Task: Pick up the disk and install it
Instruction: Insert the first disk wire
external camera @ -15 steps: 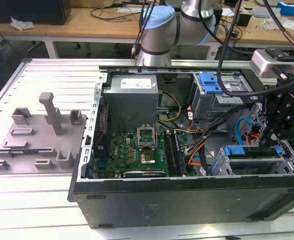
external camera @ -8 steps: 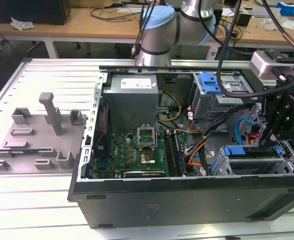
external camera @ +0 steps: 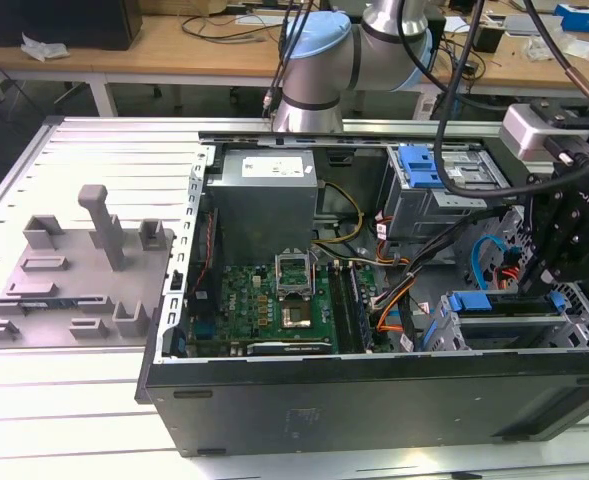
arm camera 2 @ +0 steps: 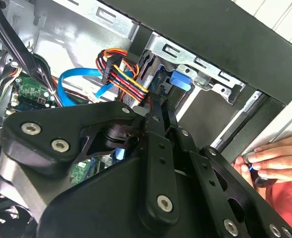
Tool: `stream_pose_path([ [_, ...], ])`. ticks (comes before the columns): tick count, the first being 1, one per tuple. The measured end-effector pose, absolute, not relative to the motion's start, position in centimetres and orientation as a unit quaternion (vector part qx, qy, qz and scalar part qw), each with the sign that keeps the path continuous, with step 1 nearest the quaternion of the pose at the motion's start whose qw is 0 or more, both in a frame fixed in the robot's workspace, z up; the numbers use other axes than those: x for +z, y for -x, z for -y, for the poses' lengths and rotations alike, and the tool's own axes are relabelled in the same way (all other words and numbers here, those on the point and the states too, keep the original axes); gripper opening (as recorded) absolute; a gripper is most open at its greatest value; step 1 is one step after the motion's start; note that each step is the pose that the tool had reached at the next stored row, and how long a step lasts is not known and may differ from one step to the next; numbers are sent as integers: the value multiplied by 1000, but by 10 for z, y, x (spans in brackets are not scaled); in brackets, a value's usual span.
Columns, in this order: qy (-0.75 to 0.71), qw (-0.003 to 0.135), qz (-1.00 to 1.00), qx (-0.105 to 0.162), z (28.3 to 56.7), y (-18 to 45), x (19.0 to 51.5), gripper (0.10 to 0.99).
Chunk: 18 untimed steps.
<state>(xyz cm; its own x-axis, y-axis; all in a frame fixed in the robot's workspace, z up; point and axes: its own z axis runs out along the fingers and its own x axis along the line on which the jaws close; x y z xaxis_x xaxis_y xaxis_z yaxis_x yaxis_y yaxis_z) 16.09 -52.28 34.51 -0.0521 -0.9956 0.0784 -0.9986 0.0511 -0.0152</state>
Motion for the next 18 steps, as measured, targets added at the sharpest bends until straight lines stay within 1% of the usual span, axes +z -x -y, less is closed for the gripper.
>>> stream_pose_path([
  [18, -688, 23, 725, 33, 523, -161, 339, 165],
])
